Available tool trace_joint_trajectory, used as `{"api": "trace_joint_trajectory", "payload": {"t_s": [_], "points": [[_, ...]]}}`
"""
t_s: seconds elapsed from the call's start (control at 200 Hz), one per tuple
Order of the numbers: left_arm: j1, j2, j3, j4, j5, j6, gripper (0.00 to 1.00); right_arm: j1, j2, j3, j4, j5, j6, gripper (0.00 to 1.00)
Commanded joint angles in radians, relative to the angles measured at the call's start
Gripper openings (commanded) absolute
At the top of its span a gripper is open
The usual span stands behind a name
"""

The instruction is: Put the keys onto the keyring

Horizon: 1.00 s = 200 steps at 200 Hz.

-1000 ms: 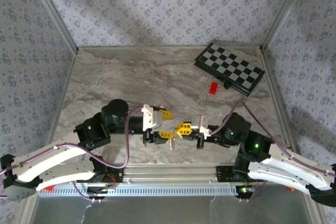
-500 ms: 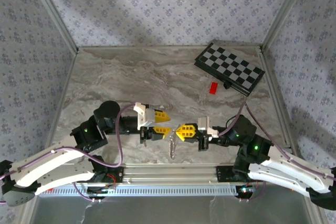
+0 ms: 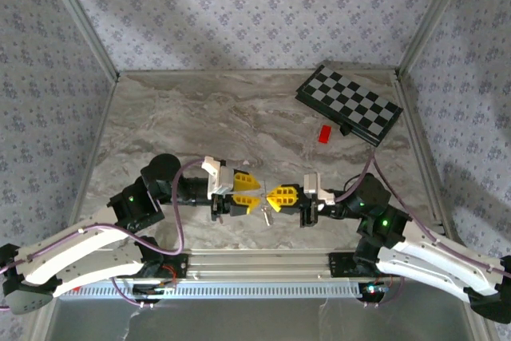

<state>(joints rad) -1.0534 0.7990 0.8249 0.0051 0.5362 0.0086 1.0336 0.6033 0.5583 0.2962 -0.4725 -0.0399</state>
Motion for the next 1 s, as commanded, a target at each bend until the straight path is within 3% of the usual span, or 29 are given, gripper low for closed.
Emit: {"api": "trace_joint_trajectory", "payload": {"t_s": [0.0, 0.375, 0.995], "points": [[0.006, 0.013, 0.003, 0.048, 0.03, -0.008, 0.3, -0.006, 0.0, -0.001, 0.058, -0.026, 0.02, 0.0], [0.006, 0.022, 0.004, 0.055, 0.032, -0.01, 0.08, -0.013, 0.002, -0.005, 0.061, -0.033, 0.02, 0.0], [0.006, 0.028, 0.008, 0.04, 0.048, -0.007, 0.12, -0.02, 0.016, -0.007, 0.069, -0.036, 0.02, 0.0]]}}
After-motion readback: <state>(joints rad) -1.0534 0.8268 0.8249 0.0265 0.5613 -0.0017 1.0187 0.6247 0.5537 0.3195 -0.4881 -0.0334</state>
